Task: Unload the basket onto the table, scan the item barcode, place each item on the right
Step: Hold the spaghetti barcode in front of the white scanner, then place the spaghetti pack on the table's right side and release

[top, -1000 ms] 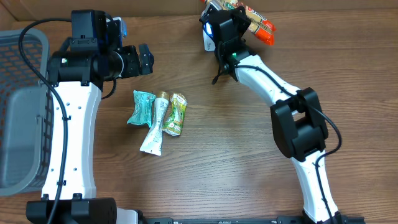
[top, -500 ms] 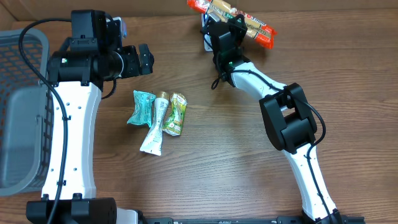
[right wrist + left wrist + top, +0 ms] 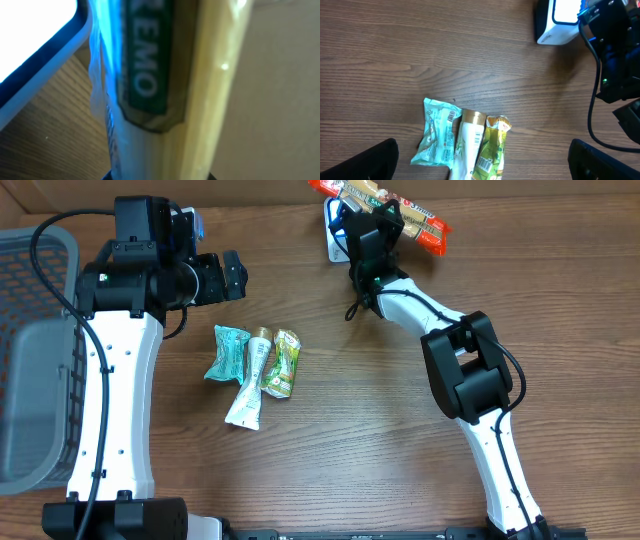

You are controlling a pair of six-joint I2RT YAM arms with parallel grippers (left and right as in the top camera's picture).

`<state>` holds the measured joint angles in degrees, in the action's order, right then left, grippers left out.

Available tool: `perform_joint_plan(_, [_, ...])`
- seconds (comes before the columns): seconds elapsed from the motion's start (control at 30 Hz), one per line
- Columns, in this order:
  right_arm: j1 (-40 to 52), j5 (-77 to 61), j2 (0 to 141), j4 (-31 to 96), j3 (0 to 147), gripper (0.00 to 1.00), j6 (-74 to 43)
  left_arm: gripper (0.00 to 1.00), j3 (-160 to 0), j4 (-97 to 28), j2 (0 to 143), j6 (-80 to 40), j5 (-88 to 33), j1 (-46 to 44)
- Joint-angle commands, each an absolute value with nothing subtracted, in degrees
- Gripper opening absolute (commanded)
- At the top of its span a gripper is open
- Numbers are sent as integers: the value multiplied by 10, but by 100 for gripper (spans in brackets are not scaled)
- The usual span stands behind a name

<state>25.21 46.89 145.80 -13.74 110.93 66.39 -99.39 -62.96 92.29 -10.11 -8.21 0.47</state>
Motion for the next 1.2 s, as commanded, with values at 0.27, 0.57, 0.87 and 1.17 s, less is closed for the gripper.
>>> perform_joint_plan(0.27, [250,533,1374,-191,1132,4,675,100,-999,-628,921,-88,-88,3])
perform_joint_plan(0.57, [240,444,1166,249,1132,4,318,100,-999,-628,921,-88,-88,3])
perform_joint_plan(0.87, [28,67,1082,639,1119,4,-384,99,-999,-628,921,-88,-88,3])
perform_joint_plan(1.17, [-123,48,1097,717,961,4,-824,99,-999,-628,921,-88,-88,3])
